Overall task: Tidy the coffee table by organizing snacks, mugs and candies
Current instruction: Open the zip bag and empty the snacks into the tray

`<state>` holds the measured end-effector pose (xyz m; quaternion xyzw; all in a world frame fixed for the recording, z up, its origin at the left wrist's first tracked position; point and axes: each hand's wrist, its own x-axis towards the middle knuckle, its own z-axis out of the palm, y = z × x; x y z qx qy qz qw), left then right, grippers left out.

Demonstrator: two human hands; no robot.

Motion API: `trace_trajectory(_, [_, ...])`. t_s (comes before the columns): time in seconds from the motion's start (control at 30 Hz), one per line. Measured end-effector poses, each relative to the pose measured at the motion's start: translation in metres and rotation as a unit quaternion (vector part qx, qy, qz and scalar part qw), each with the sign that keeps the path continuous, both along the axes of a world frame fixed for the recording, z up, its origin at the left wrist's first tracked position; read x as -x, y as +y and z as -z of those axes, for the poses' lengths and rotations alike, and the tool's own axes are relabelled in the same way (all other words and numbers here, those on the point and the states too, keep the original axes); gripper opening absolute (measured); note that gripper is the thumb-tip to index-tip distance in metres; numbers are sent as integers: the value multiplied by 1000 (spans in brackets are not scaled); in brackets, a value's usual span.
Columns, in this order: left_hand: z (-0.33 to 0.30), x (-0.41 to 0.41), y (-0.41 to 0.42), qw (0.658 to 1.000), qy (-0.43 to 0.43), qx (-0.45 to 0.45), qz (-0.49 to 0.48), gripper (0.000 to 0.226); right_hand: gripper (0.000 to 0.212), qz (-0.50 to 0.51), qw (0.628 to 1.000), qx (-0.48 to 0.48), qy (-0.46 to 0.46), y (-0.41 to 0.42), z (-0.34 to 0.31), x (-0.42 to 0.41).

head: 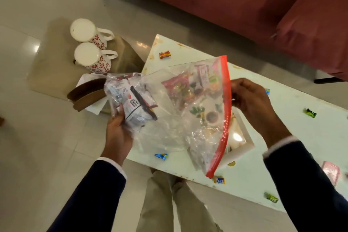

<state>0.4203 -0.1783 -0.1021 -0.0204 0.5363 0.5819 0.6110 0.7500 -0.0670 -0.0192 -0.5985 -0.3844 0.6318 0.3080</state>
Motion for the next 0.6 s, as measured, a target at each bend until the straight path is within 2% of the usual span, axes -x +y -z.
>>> trace_trajectory(0.03, [-2, -3, 2, 1000, -5, -2, 1, 70, 14, -17, 999, 11, 34, -19, -12, 1])
trace_trajectory(0.1, [-4, -9, 5, 1000, -11, -10, 2, 73, 34, -55, 998, -2, 35, -48, -26, 1])
trace_trajectory(0.17, [-5, -14, 7, 1000, -15, -6, 10, 70, 46, -74, 995, -43, -54, -62, -32, 4])
trace_trajectory(0.27, [-2, -19, 8, 999, -22, 11, 34, 66, 41, -32, 974, -112, -196, -65, -38, 5])
trace_trajectory(0.4, [3, -22, 6, 999, 1, 4, 52, 55, 47, -72, 938, -211, -265, -69, -58, 0])
trace_trajectory(0.43, [4, -22, 5, 999, 4, -5, 54, 55, 50, -77, 943, -220, -240, -69, -61, -2])
trace_trajectory(0.5, [3, -22, 3, 998, 5, -10, 58, 54, 49, -63, 981, -160, -92, -71, -66, -4])
trace_trajectory(0.57, [2, -24, 3, 998, 5, -12, 65, 51, 53, -69, 994, -45, 76, -74, -66, -1])
trace_trajectory(0.6, [1, -25, 3, 998, 1, -13, 65, 49, 60, -73, 990, 12, 123, -77, -61, -1])
